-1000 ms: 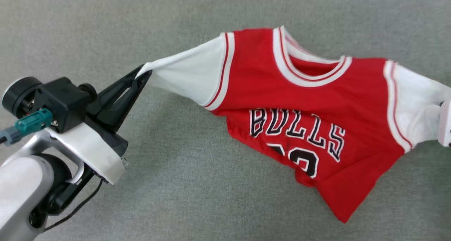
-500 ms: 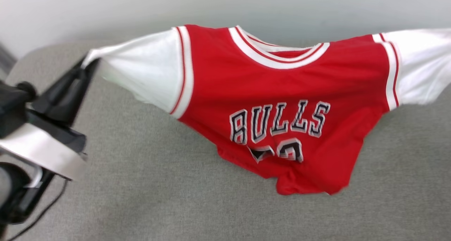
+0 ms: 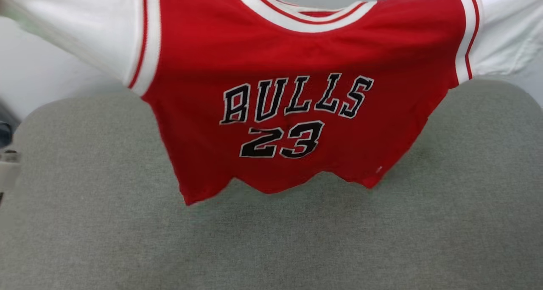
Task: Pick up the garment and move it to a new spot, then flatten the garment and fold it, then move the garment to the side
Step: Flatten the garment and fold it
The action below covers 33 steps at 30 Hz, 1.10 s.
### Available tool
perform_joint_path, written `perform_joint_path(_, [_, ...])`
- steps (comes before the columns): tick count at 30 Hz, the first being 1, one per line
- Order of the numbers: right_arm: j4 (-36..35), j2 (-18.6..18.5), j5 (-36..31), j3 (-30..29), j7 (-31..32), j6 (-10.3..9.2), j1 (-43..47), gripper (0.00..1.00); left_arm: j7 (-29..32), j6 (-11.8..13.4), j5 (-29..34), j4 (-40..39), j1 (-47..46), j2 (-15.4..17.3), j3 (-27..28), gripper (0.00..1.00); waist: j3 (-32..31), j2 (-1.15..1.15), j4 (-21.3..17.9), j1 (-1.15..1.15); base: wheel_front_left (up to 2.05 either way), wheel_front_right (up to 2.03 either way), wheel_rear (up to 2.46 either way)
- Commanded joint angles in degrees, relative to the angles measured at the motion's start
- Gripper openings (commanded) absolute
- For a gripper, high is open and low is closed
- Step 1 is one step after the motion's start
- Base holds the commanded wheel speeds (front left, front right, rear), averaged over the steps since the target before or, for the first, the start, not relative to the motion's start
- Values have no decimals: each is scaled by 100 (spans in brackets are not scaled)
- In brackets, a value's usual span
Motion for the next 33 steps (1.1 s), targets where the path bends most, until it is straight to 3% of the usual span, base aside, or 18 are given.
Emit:
perform_joint_path(1, [-91,70,79,-29,-104,-4,-153,0,-58,66,-73,-54,38,113,151,0,-71,0,-58,1,0,0,0])
perform_joint_path(6, [-174,173,176,-19,-394,-4,-325,0,-198,117,-240,-57,-94,290,573,0,-83,0,-119,1,0,0,0])
perform_joint_path(13, [36,344,218,51,-688,-4,-682,0,-233,-58,-549,229,-191,408,928,0,168,0,-215,1,0,0,0])
perform_joint_path(25, [830,369,-176,431,-1021,-4,-2113,0,-58,-893,-665,1050,-1206,626,1111,0,1625,0,-243,1,0,0,0])
perform_joint_path(29, [1224,176,-535,788,-1297,-5,-2926,0,200,-1333,-469,1423,-2332,338,866,0,2292,0,-184,1,0,0,0])
perform_joint_path(33, [1888,362,-828,665,-1659,-6,-3807,0,674,-1739,-116,2118,-3825,-299,358,0,2831,0,-128,1,0,0,0])
